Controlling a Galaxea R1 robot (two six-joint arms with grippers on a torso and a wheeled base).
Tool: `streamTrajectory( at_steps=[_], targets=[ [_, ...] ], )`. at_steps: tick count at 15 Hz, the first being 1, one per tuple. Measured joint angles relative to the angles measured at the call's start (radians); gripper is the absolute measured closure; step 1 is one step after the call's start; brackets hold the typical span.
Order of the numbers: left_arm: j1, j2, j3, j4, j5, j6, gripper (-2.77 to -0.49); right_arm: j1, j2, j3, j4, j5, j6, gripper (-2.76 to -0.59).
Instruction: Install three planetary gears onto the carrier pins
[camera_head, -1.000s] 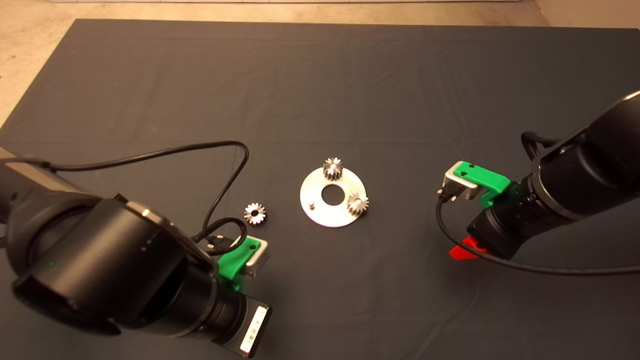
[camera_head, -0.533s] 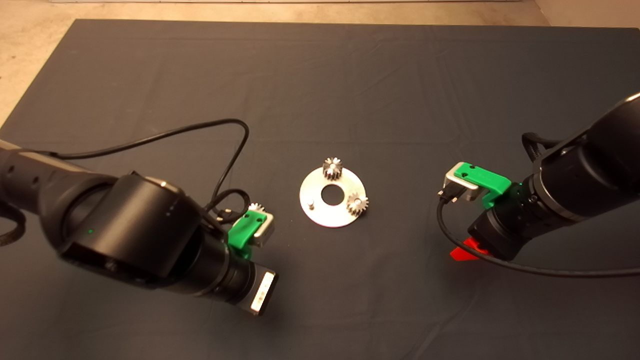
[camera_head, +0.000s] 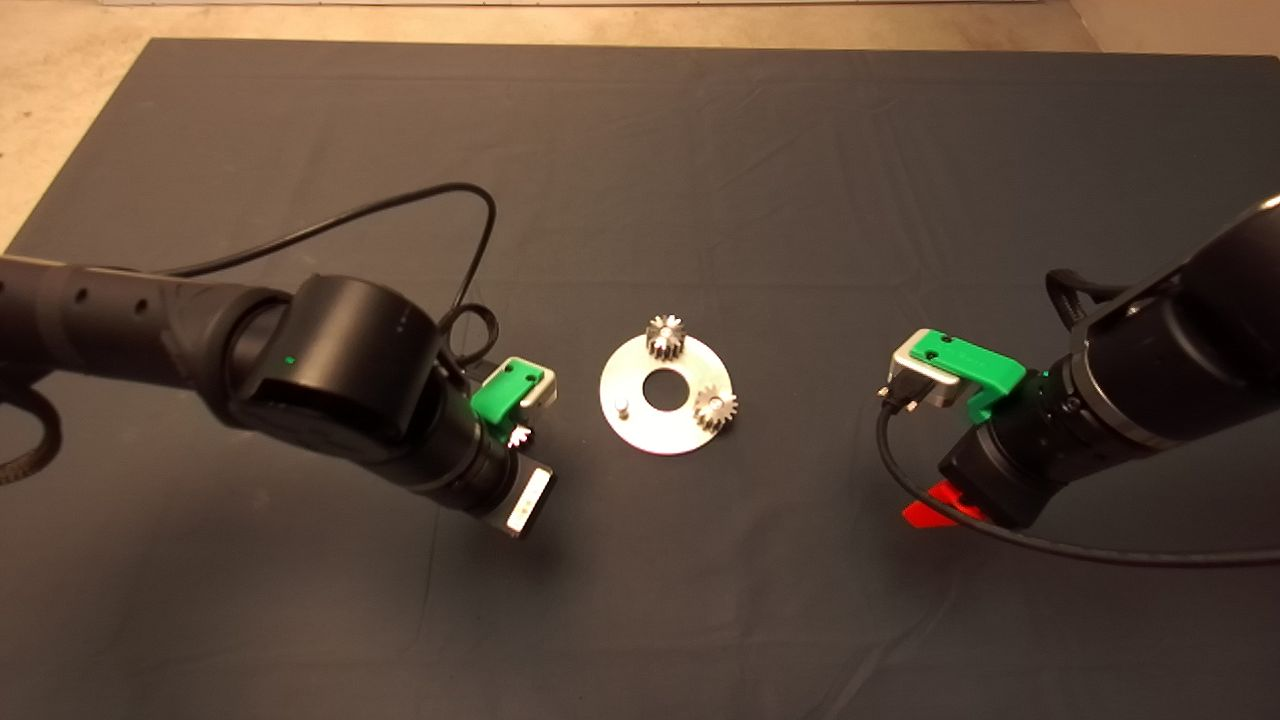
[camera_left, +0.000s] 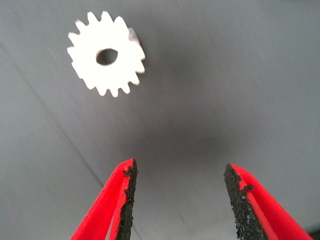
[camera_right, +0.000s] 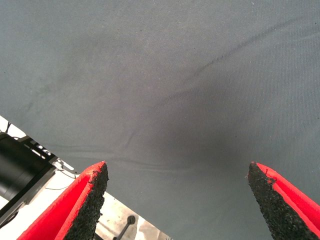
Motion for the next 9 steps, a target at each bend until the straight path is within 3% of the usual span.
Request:
streamTrajectory(
  at_steps=[4,9],
  targets=[
    [0.000,0.037,-0.042,0.045,-0.001,0.030,-1.18,0.000,-0.003,0.000,0.000,0.000,0.000,-2.05],
    [0.000,0.038,-0.068,0.108,-0.001,0.042,-1.18,0.000,-0.003,0.000,0.000,0.000,0.000,-2.05]
  ],
)
